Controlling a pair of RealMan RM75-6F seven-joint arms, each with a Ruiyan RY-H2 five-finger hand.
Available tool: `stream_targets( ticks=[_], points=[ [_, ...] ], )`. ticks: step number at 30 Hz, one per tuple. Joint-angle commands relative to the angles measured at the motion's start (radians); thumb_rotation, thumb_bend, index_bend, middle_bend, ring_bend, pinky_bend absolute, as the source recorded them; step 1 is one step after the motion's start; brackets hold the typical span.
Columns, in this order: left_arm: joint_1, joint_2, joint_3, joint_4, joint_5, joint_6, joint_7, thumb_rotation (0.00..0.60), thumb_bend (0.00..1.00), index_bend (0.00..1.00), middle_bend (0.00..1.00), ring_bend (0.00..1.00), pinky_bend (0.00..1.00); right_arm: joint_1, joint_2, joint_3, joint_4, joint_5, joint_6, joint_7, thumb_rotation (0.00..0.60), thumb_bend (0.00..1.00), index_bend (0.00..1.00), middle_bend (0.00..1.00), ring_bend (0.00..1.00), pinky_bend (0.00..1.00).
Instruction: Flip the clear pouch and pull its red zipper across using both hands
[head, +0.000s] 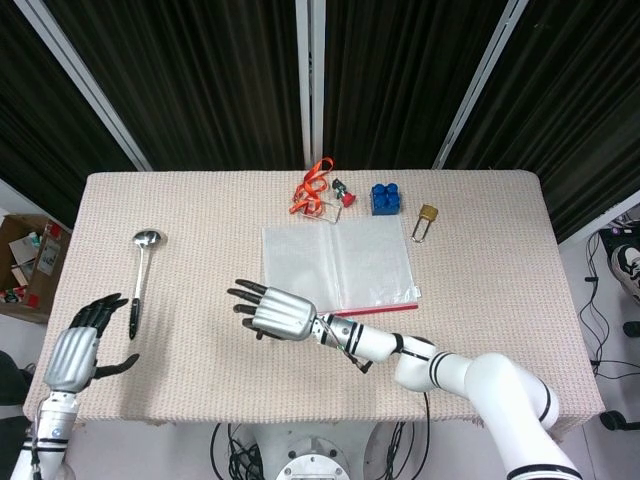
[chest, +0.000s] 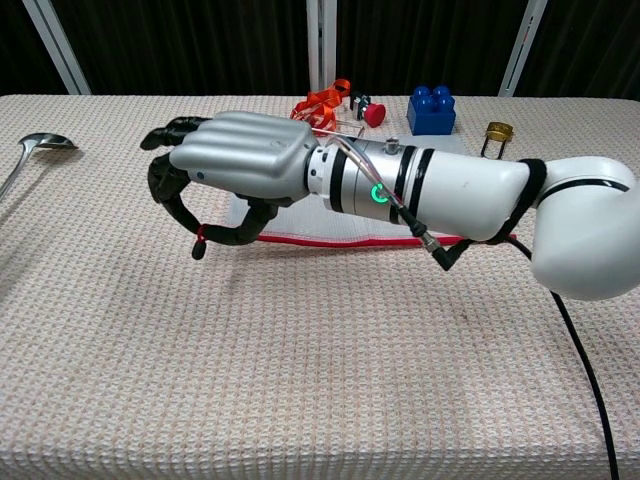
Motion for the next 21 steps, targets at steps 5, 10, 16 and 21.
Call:
stream_targets(
  ticks=[5, 10, 16, 21],
  points=[
    [-0.184, -0.088, -0.059, 0.086, 0.087, -0.114, -0.195, 0.600, 0.14, 0.21, 0.11, 0.10, 0.14, -0.040, 0.145, 0.037, -0.249, -0.022, 0.100, -0.116, 0.600, 0.48, 0.88, 0.24, 0.00, 0.00],
    [-0.276, -0.155, -0.071, 0.142, 0.121, -0.162, -0.226, 0.600, 0.17, 0.26, 0.11, 0.10, 0.14, -0.040, 0.170, 0.061, -0.320, -0.022, 0.102, -0.155, 0.600, 0.48, 0.89, 0.24, 0.00, 0.00],
    [-0.352, -0.221, -0.062, 0.180, 0.143, -0.199, -0.229, 0.600, 0.18, 0.29, 0.11, 0.10, 0.14, -0.026, 0.152, 0.098, -0.337, -0.006, 0.084, -0.171, 0.600, 0.48, 0.88, 0.23, 0.00, 0.00],
    [-0.378, -0.248, -0.047, 0.197, 0.142, -0.206, -0.253, 0.600, 0.19, 0.32, 0.12, 0.10, 0.14, -0.013, 0.136, 0.120, -0.326, -0.001, 0.076, -0.173, 0.600, 0.47, 0.88, 0.23, 0.00, 0.00]
  ],
)
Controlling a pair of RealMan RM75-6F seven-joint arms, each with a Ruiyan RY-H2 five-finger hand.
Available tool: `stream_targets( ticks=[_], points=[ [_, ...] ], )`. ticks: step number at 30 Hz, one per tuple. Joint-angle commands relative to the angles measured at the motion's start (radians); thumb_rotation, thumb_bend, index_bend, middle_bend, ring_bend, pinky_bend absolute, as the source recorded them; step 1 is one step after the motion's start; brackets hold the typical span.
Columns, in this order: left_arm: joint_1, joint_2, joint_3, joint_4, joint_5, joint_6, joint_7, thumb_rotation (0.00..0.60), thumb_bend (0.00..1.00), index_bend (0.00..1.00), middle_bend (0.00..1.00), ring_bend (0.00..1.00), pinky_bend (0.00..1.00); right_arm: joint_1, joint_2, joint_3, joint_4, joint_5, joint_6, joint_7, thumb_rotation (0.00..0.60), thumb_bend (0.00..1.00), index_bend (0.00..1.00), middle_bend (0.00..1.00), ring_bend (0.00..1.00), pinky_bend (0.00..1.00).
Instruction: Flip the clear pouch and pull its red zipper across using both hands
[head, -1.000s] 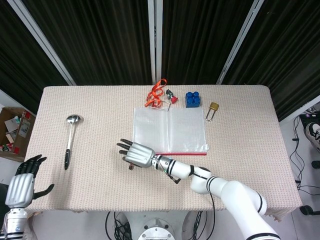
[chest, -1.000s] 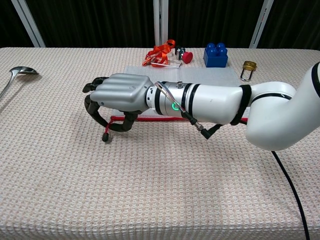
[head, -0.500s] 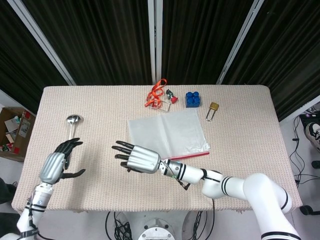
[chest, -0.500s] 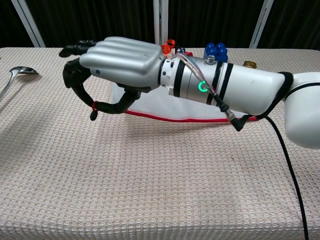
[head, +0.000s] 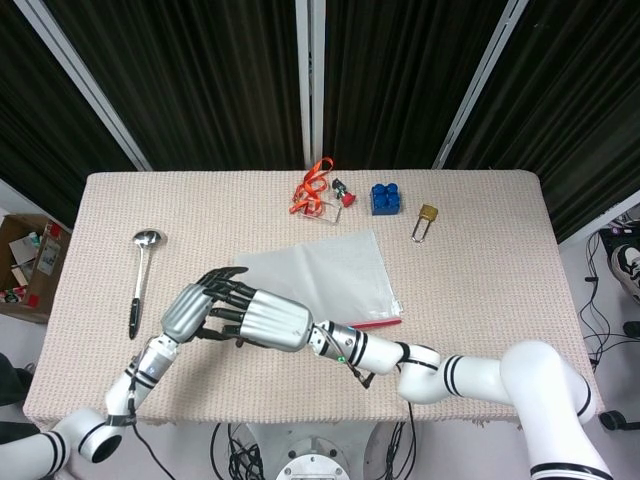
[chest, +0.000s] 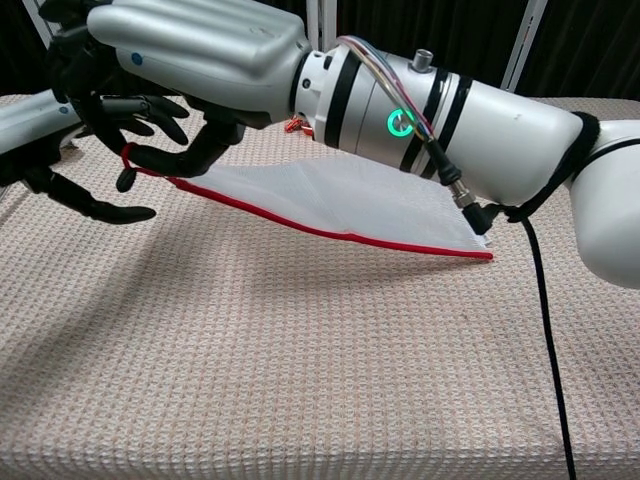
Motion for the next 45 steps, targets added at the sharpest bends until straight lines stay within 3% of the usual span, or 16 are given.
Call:
stream_targets(
  ticks=[1, 11, 45],
  points=[
    [-0.012, -0.012, 0.010, 0.006, 0.001, 0.001, -0.021, 0.600, 0.19, 0.33, 0.12, 0.10, 0.14, 0.006, -0.008, 0.009, 0.009, 0.003, -0.004, -0.005, 0.600, 0.47, 0.88, 0.23, 0.00, 0.00],
    [-0.025, -0.017, 0.057, 0.007, 0.028, 0.058, -0.159, 0.600, 0.25, 0.38, 0.14, 0.10, 0.14, 0.006, -0.021, 0.017, 0.035, 0.009, -0.003, 0.018, 0.600, 0.47, 0.88, 0.23, 0.00, 0.00],
    [-0.058, -0.036, 0.106, 0.047, 0.009, 0.094, -0.259, 0.600, 0.40, 0.58, 0.20, 0.10, 0.14, 0.008, -0.040, 0.036, 0.062, 0.025, 0.001, 0.068, 0.600, 0.47, 0.89, 0.24, 0.00, 0.00]
  ],
)
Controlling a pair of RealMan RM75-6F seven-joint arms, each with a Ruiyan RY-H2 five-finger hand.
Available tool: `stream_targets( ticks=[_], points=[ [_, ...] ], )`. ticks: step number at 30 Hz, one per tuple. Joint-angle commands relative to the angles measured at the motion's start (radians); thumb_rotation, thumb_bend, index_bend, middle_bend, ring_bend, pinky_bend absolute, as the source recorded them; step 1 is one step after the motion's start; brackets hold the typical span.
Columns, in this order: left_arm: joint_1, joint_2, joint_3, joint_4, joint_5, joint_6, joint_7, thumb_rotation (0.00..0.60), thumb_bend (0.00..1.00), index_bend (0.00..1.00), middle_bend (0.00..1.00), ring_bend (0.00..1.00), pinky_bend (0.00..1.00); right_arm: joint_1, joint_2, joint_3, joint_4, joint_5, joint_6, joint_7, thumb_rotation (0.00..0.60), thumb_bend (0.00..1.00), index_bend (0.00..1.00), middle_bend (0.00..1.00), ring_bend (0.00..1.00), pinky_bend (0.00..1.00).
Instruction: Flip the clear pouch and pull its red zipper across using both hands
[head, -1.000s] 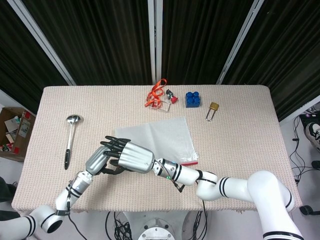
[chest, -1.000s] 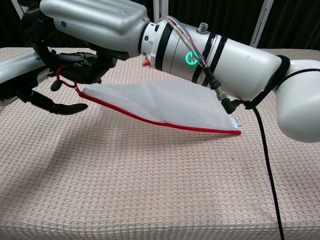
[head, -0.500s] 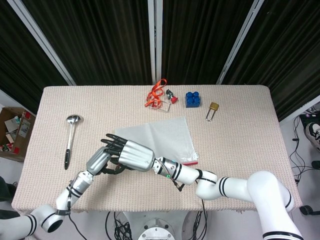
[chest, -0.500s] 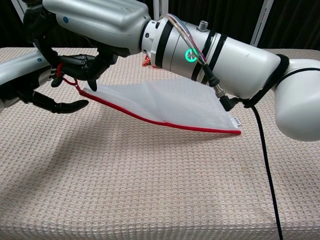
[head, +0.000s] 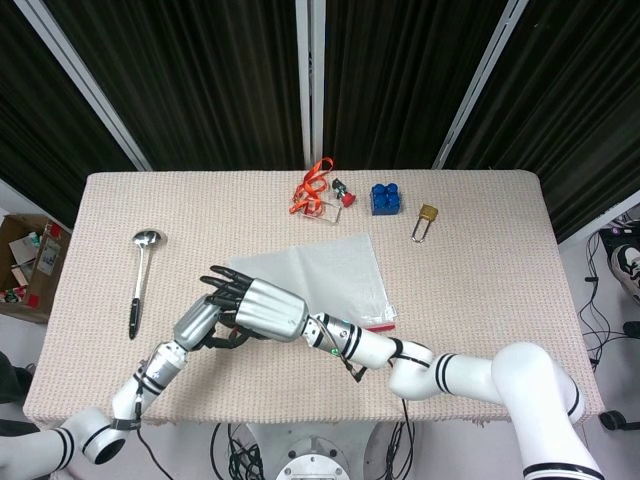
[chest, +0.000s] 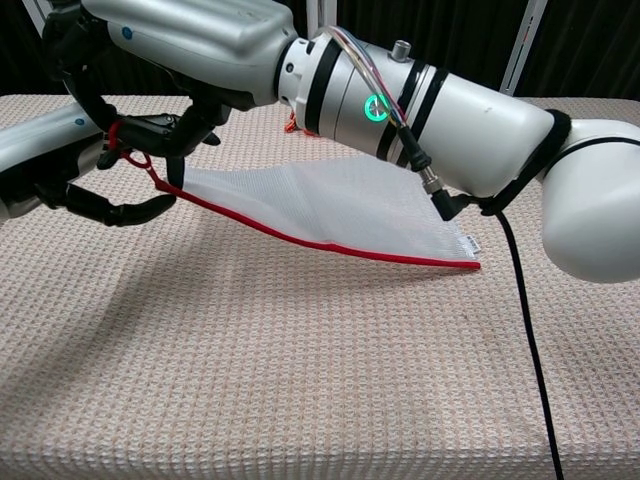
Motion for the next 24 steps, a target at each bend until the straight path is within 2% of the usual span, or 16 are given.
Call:
stream_targets(
  ticks=[1, 7, 24],
  points=[
    [0.001, -0.009, -0.001, 0.009, -0.006, 0.008, -0.011, 0.600, 0.41, 0.59, 0.21, 0.10, 0.14, -0.001, 0.000, -0.001, 0.002, -0.001, 0.003, 0.004, 0.600, 0.47, 0.89, 0.24, 0.00, 0.00],
    [0.006, -0.022, 0.009, 0.028, -0.007, 0.022, -0.069, 0.600, 0.43, 0.62, 0.23, 0.11, 0.14, -0.022, 0.009, -0.019, -0.007, -0.013, 0.030, -0.002, 0.600, 0.47, 0.89, 0.24, 0.00, 0.00],
    [0.036, -0.058, 0.009, 0.078, -0.023, 0.089, -0.230, 0.600, 0.43, 0.64, 0.24, 0.11, 0.14, -0.153, 0.058, -0.121, -0.037, -0.077, 0.139, -0.095, 0.600, 0.47, 0.90, 0.24, 0.00, 0.00]
  ],
)
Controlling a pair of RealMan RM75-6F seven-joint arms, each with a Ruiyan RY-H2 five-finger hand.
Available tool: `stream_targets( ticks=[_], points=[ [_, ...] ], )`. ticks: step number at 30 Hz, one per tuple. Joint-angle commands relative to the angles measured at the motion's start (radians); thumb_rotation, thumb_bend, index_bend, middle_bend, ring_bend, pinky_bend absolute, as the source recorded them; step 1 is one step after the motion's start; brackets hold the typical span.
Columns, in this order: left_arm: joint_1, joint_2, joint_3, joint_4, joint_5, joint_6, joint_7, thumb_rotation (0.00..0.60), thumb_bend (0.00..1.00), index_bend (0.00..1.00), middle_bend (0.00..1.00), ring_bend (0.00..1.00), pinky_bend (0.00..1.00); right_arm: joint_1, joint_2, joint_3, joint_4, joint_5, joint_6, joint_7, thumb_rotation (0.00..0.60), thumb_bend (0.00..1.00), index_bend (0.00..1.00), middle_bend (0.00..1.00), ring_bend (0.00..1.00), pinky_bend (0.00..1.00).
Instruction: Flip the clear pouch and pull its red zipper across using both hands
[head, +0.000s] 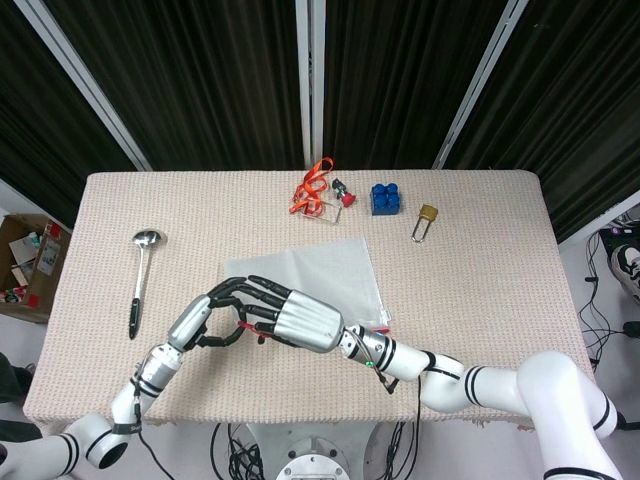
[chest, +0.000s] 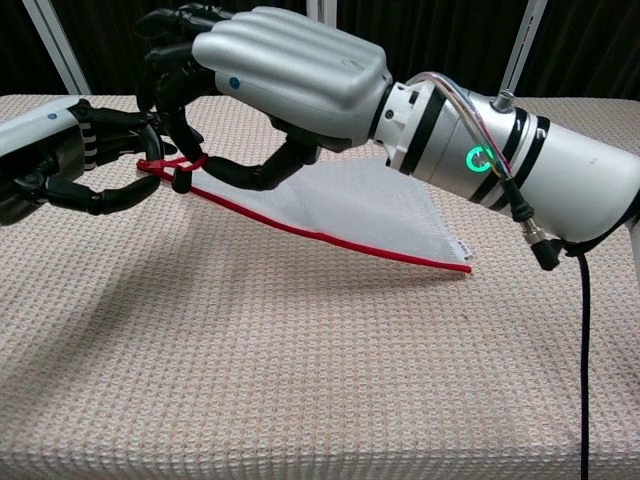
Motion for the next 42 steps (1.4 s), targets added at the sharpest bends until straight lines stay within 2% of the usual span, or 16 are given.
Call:
stream_targets(
  ticks=[1, 9, 21, 32, 42],
  points=[
    [0.002, -0.007, 0.000, 0.006, -0.001, 0.008, -0.032, 0.600, 0.43, 0.64, 0.24, 0.11, 0.14, -0.015, 0.003, -0.009, 0.001, -0.014, 0.014, -0.021, 0.600, 0.48, 0.90, 0.24, 0.00, 0.00],
    [0.008, -0.016, -0.003, 0.008, -0.008, 0.025, -0.144, 0.600, 0.45, 0.66, 0.25, 0.11, 0.14, -0.034, 0.002, -0.007, 0.012, -0.023, 0.023, -0.050, 0.600, 0.47, 0.90, 0.24, 0.00, 0.00],
    [-0.007, -0.015, -0.010, -0.007, 0.003, 0.038, -0.269, 0.600, 0.46, 0.68, 0.25, 0.11, 0.14, -0.003, -0.072, 0.046, 0.054, -0.019, 0.017, -0.026, 0.600, 0.47, 0.90, 0.23, 0.00, 0.00],
    [-0.008, -0.015, -0.010, -0.006, -0.001, 0.061, -0.497, 0.600, 0.48, 0.71, 0.26, 0.11, 0.14, -0.014, -0.085, 0.041, 0.086, -0.017, 0.021, -0.019, 0.600, 0.47, 0.90, 0.23, 0.00, 0.00],
    [-0.008, -0.026, -0.010, 0.021, -0.011, 0.058, -0.582, 0.600, 0.49, 0.72, 0.27, 0.11, 0.14, -0.024, -0.072, 0.037, 0.085, -0.023, 0.035, -0.023, 0.600, 0.47, 0.90, 0.23, 0.00, 0.00]
  ],
)
